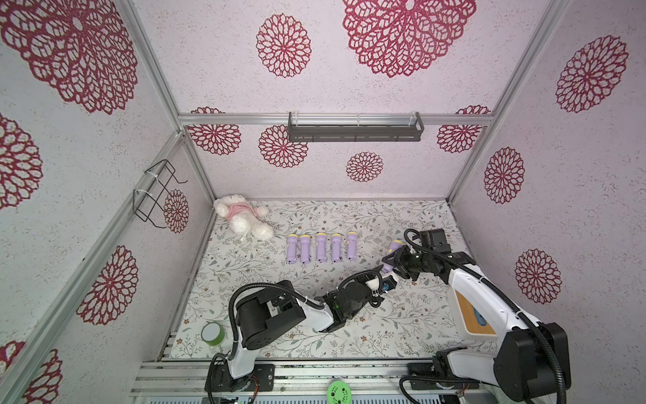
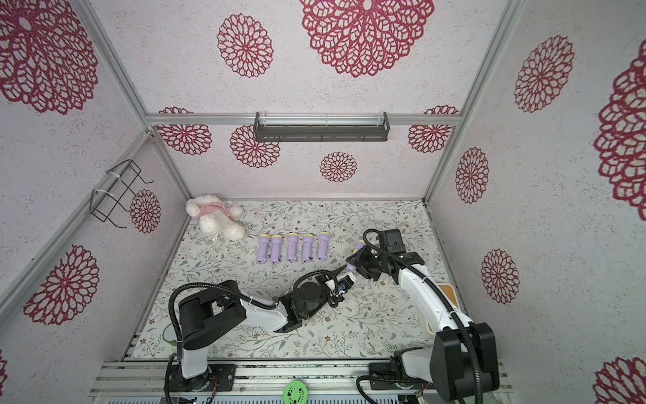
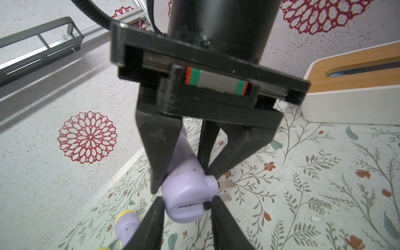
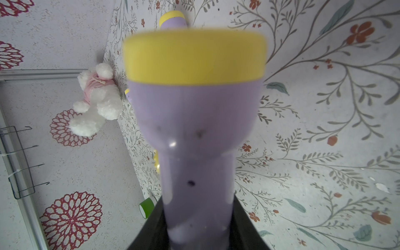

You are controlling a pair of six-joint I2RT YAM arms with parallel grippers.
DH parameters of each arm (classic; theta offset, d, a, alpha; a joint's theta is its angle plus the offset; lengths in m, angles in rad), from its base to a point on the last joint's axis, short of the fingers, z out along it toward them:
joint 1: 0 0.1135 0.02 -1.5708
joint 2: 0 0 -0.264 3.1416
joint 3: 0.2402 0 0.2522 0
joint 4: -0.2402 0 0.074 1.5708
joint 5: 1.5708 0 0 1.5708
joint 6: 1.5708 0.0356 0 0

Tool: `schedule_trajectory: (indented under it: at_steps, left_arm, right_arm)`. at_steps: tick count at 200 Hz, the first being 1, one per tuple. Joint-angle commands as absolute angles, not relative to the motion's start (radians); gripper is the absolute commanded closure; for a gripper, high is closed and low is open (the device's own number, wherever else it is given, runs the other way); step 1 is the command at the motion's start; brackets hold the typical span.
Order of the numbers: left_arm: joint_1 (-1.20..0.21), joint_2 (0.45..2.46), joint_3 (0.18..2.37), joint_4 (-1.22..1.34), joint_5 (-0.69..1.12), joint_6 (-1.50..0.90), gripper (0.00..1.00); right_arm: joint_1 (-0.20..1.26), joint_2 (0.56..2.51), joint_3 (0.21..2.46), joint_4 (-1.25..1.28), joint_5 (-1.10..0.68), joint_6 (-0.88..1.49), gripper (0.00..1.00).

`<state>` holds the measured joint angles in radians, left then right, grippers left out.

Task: Close the plug at the bottom of the flashlight
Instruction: Close the plug of the flashlight.

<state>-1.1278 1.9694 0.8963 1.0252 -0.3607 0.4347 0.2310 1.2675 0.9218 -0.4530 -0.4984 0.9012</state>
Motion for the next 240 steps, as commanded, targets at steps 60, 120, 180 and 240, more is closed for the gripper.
schedule_trajectory:
  at_steps: [60,120,180,240]
  left_arm:
    - [-1.131,1.953,0.919,0.999,-0.351,0.452,0.62]
    - [-1.131,1.990,0.920,0.997,-0.359,0.462,0.62]
    - [-1.131,1.994,0.923,0.991,-0.359,0.470,0.63]
    - [-1.131,1.997,0.927,0.981,-0.356,0.473,0.66]
  right_arm:
    - [0.236,1.221,0.923,-0.426,-0.528,0.909,1.00]
    - [0.236,1.221,0.922,-0.421,-0.531,0.911,1.00]
    - [0.236,1.216,0.920,-0.422,-0.534,0.913,1.00]
    - [0.236,1.213,0.920,-0.417,-0.537,0.917,1.00]
